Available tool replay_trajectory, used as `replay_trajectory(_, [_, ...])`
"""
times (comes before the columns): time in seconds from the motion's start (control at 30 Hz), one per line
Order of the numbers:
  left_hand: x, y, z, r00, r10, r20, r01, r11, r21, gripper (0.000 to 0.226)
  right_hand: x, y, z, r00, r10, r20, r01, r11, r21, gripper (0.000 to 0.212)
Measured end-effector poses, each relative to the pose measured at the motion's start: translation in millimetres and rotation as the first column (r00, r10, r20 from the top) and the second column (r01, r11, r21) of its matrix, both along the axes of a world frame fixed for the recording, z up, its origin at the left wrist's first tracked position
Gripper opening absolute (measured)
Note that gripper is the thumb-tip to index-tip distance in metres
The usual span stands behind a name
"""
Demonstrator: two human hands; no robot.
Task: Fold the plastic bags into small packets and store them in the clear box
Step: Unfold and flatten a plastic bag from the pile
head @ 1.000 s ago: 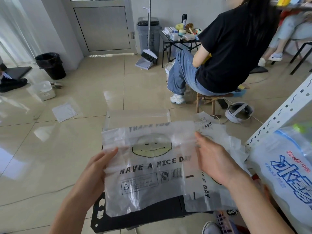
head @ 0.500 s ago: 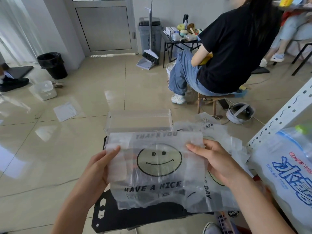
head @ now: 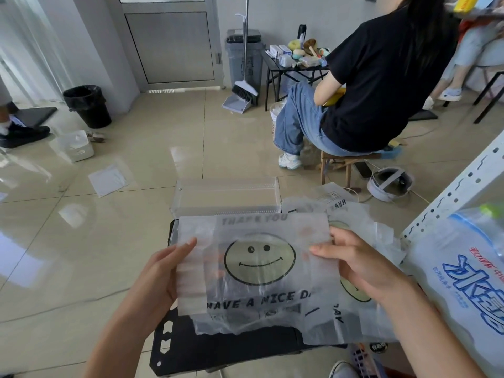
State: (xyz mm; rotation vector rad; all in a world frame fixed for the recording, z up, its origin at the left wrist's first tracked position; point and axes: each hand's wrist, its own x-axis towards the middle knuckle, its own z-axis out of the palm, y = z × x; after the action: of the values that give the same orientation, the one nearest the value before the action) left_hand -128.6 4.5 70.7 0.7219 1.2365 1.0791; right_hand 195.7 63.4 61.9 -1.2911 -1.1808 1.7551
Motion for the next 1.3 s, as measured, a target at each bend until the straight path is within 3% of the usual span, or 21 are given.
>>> replay_trajectory(0.13, [0, -1, -2, 0.998, 0.069, -0.003, -0.068, 0.997, 0.023, 0.019, 2, 0, -3, 0.999, 0.036, -0.027, -0.036, 0.999, -0.012, 0.037])
replay_trajectory(0.37, [-2, 2, -2, 0.996, 0.000, 0.095, 0.002, 1.000, -0.020, 0.031, 5, 3, -4, 0.999, -0.036, -0.017, 0.036, 0.999, 0.008, 0.037])
replay_trajectory(0.5, [-3, 1, -6, 1.000, 0.026, 0.006, -0.026, 1.000, -0.007, 0.022, 3, 1, 0, 1.000, -0.004, -0.012, 0.004, 1.000, 0.004, 0.029])
replay_trajectory(0.73, [-1, -1, -12, 0.998, 0.055, -0.024, -0.056, 0.998, -0.011, 0.017, 3, 4, -5, 0.993, -0.094, 0.078, 0.099, 0.993, -0.062, 0.022])
replay_trajectory(0.87, [7, -1, -7, 0.997, 0.070, -0.038, -0.067, 0.995, 0.068, 0.020, -2, 0, 1, 0.991, -0.136, 0.006, 0.136, 0.985, -0.108, 0.029])
replay_trajectory(1.0, [8, 1, -8, 0.997, 0.068, -0.043, -0.062, 0.990, 0.126, 0.019, -5, -1, -4, 0.974, -0.204, -0.095, 0.188, 0.969, -0.158, 0.066])
replay_trajectory(1.07, [3, 2, -10, 0.999, 0.028, -0.029, -0.022, 0.982, 0.186, 0.009, -6, 1, -3, 0.964, -0.203, -0.169, 0.174, 0.969, -0.173, 0.057])
replay_trajectory(1.13, [-1, 4, -11, 0.999, 0.019, -0.035, -0.011, 0.978, 0.206, 0.012, -8, 1, 2, 0.960, -0.159, -0.230, 0.124, 0.980, -0.158, 0.024])
replay_trajectory(1.3, [-4, 0, -6, 0.990, -0.086, 0.115, 0.057, 0.970, 0.237, 0.009, -10, 1, 4, 0.922, -0.210, -0.325, 0.166, 0.973, -0.157, 0.033])
